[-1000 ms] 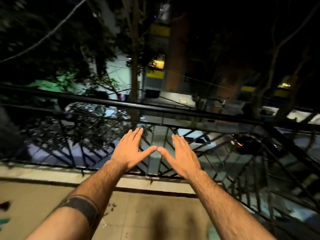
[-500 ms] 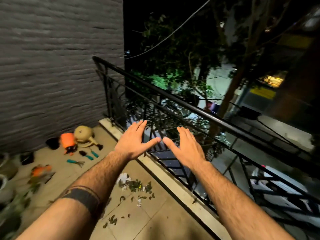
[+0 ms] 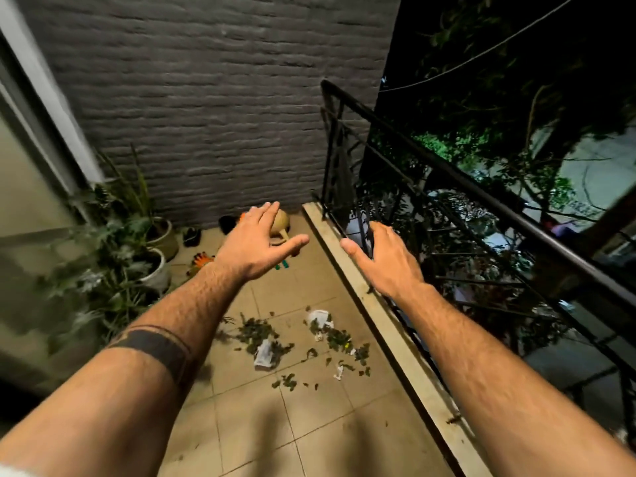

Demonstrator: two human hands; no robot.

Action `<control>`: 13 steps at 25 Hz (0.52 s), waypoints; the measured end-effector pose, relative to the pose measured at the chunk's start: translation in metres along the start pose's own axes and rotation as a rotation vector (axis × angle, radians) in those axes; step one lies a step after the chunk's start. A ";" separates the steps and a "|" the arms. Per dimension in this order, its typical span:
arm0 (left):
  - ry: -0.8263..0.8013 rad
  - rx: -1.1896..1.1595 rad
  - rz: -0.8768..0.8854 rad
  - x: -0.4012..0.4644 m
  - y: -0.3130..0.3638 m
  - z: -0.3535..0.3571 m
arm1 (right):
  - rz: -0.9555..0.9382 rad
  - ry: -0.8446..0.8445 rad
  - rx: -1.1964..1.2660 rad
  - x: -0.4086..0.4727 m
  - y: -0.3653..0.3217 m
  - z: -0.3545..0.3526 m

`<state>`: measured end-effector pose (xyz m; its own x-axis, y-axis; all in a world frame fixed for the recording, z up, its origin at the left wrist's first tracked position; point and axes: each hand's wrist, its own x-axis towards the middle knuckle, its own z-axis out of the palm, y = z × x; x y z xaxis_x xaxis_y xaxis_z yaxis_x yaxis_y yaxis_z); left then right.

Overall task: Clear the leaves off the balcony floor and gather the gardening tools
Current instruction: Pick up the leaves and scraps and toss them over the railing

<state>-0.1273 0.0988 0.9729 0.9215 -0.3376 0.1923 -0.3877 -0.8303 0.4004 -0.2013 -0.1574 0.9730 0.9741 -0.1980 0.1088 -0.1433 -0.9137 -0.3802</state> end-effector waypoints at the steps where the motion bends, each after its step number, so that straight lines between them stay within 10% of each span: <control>1: 0.001 -0.002 -0.014 0.001 -0.010 -0.003 | -0.007 0.001 -0.002 0.009 -0.010 0.006; 13: 0.015 -0.041 -0.167 0.028 -0.068 -0.002 | -0.148 -0.079 -0.031 0.085 -0.063 0.051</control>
<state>-0.0753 0.1466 0.9527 0.9728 -0.1894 0.1334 -0.2302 -0.8555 0.4638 -0.1001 -0.0984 0.9599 0.9955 -0.0328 0.0884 -0.0012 -0.9417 -0.3364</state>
